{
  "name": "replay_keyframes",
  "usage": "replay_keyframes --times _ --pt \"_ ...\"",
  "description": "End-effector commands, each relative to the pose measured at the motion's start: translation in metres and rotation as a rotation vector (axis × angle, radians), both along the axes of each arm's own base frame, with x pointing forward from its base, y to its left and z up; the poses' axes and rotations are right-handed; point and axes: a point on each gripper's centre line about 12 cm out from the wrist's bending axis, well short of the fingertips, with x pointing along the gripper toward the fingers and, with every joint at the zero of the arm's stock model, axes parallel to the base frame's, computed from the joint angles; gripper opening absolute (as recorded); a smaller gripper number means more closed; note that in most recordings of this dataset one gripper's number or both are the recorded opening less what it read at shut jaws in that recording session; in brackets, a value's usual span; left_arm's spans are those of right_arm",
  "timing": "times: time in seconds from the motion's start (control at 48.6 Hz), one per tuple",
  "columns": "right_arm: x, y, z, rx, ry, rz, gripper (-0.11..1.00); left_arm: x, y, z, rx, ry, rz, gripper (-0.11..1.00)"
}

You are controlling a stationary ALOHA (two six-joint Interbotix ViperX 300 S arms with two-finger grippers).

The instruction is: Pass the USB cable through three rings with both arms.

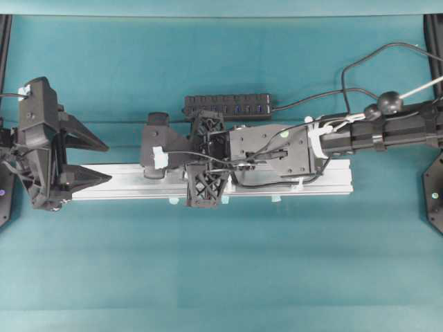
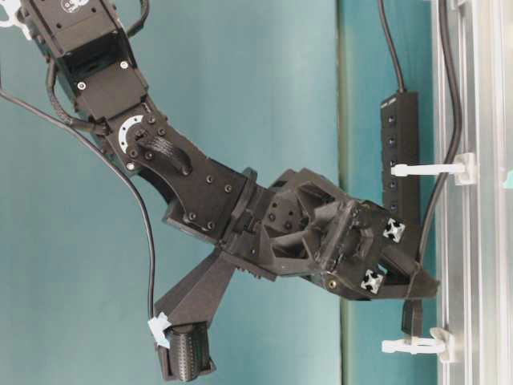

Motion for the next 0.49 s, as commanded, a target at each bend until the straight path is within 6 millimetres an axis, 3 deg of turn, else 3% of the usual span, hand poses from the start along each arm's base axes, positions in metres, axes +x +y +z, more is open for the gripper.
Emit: replay_keyframes --times 0.0,0.473 --pt "0.006 0.001 0.008 -0.006 -0.031 0.012 -0.07 0.002 0.001 0.004 0.003 -0.015 0.001 0.74" --pt "0.023 0.003 0.012 -0.006 -0.092 0.023 -0.07 0.002 0.001 0.004 0.003 -0.018 0.001 0.74"
